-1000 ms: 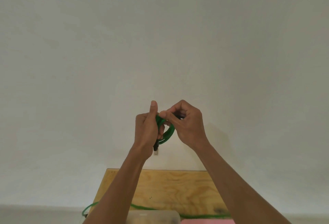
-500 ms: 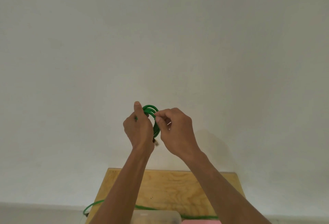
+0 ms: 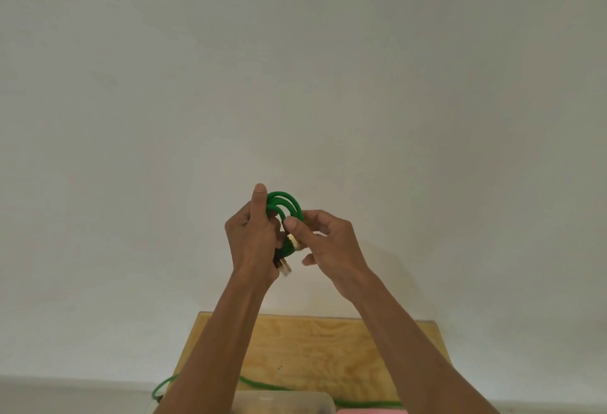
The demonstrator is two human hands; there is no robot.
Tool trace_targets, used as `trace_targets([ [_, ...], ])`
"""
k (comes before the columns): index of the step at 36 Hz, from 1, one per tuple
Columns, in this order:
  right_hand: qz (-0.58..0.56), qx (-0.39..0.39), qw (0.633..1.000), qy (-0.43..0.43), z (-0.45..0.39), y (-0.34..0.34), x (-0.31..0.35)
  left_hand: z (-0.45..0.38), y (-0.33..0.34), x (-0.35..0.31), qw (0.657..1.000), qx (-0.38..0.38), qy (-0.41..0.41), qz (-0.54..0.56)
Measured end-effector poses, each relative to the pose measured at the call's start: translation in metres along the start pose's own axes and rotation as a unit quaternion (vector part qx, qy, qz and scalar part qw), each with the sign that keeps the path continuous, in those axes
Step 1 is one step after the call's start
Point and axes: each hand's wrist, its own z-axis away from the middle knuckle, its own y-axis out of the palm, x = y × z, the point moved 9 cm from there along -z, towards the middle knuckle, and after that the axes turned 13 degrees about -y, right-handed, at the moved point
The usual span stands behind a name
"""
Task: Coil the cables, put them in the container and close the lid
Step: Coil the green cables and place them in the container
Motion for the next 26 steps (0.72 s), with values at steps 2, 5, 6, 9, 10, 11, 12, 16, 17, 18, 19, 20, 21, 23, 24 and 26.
trace_targets([
  [2,-0.03,0.011,0.999,-0.01,0.003,0.006,0.0,-0.001,0.002,0.005,1.0,0.002,-0.024,0.007],
  [5,-0.035,-0.038,0.998,-0.04,0.004,0.006,0.002,-0.001,0.006,0.015,0.998,0.005,-0.064,0.023],
  [6,-0.036,-0.055,0.997,-0.047,0.005,0.006,0.002,-0.002,0.007,0.019,0.997,0.003,-0.077,0.028],
  [9,-0.014,-0.091,0.994,-0.059,0.004,0.004,0.001,-0.002,0.006,0.023,0.996,-0.014,-0.08,0.024],
  [10,-0.003,-0.088,0.995,-0.055,0.004,0.004,-0.001,-0.003,0.003,0.023,0.997,-0.026,-0.074,0.017],
  [11,0.004,-0.074,0.996,-0.046,0.004,0.005,-0.004,-0.003,0.0,0.023,0.997,-0.039,-0.066,0.01],
  [12,0.0,-0.048,0.998,-0.034,0.004,0.007,-0.007,-0.004,-0.003,0.021,0.997,-0.052,-0.058,0.005],
  [16,-0.148,0.066,0.987,0.007,0.007,0.016,-0.014,-0.008,-0.008,0.017,0.997,-0.067,-0.046,-0.006],
  [17,-0.171,0.077,0.982,0.015,0.007,0.015,-0.016,-0.008,-0.007,0.018,0.997,-0.061,-0.049,-0.007],
  [18,-0.176,0.079,0.981,0.02,0.007,0.014,-0.018,-0.008,-0.006,0.02,0.997,-0.055,-0.053,-0.006],
  [19,-0.167,0.074,0.983,0.019,0.006,0.012,-0.02,-0.008,-0.005,0.023,0.997,-0.049,-0.057,-0.001],
  [20,-0.147,0.064,0.987,0.014,0.005,0.012,-0.022,-0.007,-0.003,0.026,0.997,-0.045,-0.06,0.005],
  [21,-0.115,0.049,0.992,0.004,0.004,0.011,-0.023,-0.007,-0.003,0.029,0.997,-0.045,-0.058,0.005],
  [23,-0.041,0.013,0.999,-0.019,0.003,0.008,-0.025,-0.005,0.0,0.032,0.998,-0.054,-0.042,-0.005],
  [24,-0.014,-0.005,1.0,-0.028,0.002,0.006,-0.026,-0.004,0.001,0.033,0.998,-0.06,-0.032,-0.01],
  [26,0.004,-0.031,0.999,-0.034,0.001,0.005,-0.028,-0.002,0.003,0.035,0.997,-0.079,-0.016,-0.019],
])
